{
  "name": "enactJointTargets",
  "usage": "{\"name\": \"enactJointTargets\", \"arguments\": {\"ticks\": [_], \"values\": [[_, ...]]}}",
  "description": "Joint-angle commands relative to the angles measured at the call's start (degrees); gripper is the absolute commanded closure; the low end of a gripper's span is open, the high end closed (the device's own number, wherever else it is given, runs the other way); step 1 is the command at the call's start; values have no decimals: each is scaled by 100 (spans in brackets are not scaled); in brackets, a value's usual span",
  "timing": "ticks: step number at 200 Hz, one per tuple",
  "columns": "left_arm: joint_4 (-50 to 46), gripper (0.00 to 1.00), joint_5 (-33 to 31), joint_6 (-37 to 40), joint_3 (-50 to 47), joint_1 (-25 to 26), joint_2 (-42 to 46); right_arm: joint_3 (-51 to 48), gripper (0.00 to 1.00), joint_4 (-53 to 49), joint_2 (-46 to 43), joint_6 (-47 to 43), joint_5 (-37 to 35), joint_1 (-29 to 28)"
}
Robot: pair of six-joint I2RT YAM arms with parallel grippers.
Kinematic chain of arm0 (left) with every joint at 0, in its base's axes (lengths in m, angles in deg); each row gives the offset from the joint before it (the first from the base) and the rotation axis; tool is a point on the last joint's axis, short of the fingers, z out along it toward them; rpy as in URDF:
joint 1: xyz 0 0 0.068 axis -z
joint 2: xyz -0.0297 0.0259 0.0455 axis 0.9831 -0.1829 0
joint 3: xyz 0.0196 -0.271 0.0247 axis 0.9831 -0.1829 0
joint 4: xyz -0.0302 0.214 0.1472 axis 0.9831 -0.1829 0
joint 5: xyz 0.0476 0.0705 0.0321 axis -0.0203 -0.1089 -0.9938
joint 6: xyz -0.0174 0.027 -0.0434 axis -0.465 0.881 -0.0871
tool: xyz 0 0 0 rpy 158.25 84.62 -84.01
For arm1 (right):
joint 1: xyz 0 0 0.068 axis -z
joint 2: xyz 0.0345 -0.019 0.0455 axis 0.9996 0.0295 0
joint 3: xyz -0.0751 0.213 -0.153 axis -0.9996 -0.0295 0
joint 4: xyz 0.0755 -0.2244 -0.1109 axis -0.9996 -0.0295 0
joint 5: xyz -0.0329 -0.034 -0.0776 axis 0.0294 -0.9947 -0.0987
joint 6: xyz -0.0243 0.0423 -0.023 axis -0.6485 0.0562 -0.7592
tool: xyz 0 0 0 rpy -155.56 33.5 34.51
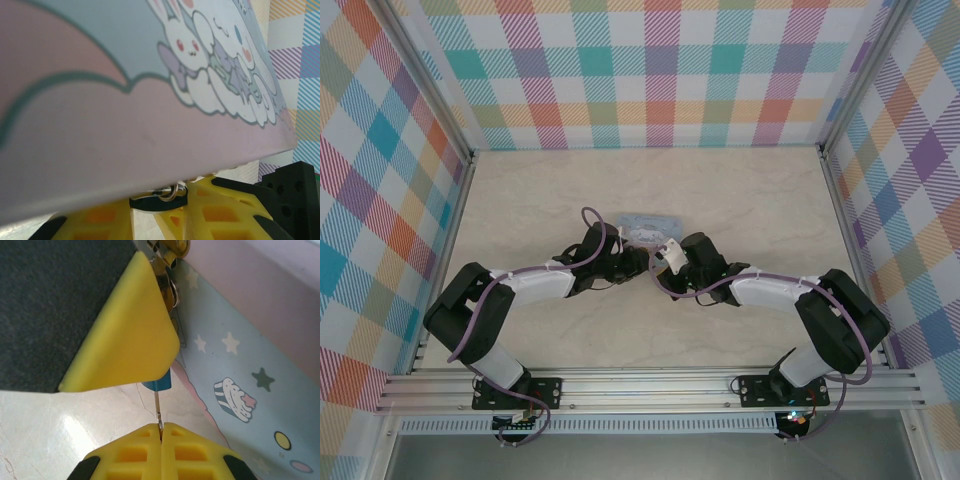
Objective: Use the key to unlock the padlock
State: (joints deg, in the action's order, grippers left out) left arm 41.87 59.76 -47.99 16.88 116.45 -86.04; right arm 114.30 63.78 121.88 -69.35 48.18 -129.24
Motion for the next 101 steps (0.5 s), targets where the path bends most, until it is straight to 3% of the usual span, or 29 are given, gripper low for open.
{"name": "enactJointTargets", "arguments": {"ticks": [1, 101], "values": [[125, 75, 120, -56, 100, 54, 184, 31, 99, 288, -74, -85, -8, -37], [136, 75, 119, -69, 88, 54, 159, -114, 99, 446, -278, -141, -10, -39]]}}
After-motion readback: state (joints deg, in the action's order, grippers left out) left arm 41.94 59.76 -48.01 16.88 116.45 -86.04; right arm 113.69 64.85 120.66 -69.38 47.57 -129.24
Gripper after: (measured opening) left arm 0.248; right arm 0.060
